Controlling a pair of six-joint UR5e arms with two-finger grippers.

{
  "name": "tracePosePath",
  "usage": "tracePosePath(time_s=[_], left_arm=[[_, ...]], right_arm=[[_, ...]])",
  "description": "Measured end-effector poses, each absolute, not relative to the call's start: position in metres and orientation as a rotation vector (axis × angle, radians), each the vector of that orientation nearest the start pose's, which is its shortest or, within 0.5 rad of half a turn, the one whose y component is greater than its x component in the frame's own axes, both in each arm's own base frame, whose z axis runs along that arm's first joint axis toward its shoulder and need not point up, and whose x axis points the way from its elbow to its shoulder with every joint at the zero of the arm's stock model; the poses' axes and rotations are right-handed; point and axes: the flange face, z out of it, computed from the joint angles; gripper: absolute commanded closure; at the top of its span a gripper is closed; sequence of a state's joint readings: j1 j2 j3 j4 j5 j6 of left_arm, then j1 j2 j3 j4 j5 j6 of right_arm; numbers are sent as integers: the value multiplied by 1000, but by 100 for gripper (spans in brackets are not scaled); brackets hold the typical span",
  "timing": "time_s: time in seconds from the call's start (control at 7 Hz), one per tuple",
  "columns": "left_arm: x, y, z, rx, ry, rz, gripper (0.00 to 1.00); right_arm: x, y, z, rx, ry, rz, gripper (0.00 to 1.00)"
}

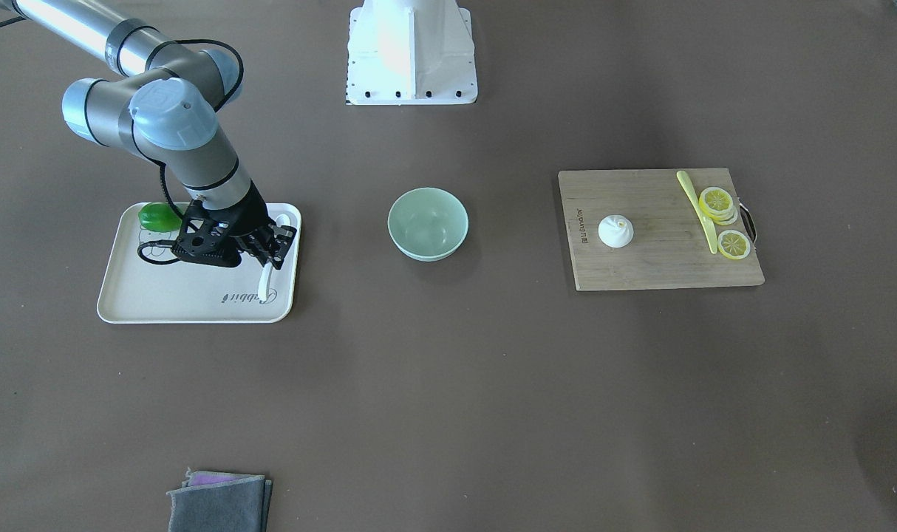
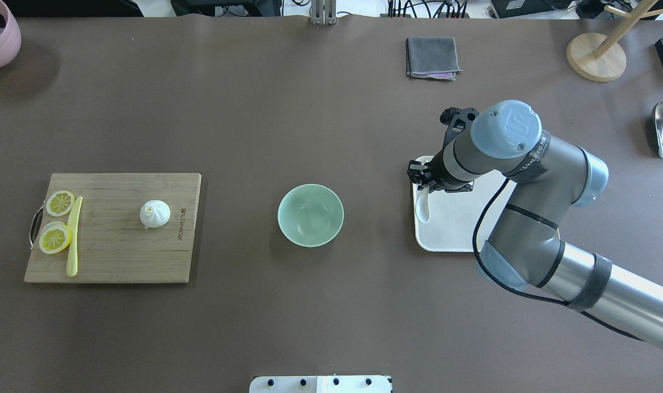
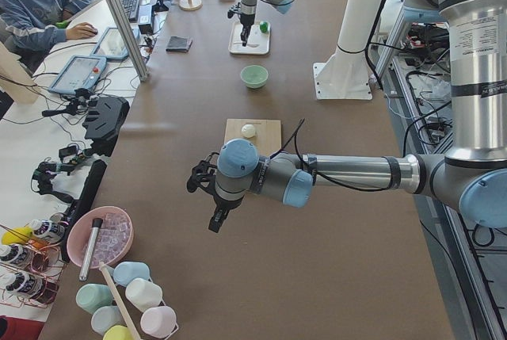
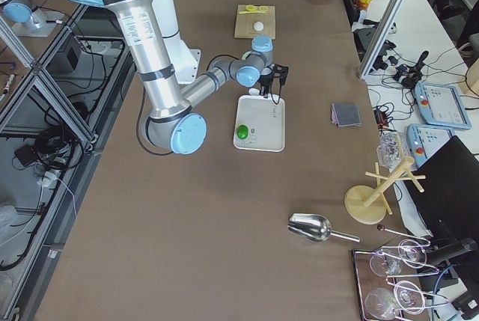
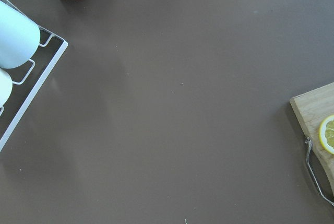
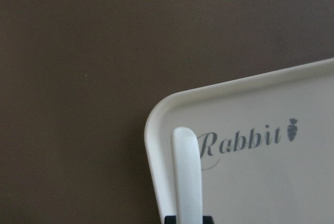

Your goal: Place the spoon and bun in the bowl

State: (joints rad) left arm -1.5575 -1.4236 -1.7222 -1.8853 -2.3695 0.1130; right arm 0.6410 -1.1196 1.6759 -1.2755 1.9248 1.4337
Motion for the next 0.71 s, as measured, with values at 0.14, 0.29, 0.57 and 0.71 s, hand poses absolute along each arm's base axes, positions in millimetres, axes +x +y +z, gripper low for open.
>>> tracePosePath(time_s=[0.14,0.29,0.57,0.71], left_arm=[[-56,-447,616,341,778,246,2],[-56,-448,615,340,779,241,2],[-56,-451,611,346,786,210,2],[-55,-452,608,349,791,191,2]], right_arm=[[-488,-468,282,-16,-932,388,100],[-512,-464,241,-42,-939,456,100],[-566,-462,189,-69,-934,575,100],[-581,-462,181,-64,-928,604,1]])
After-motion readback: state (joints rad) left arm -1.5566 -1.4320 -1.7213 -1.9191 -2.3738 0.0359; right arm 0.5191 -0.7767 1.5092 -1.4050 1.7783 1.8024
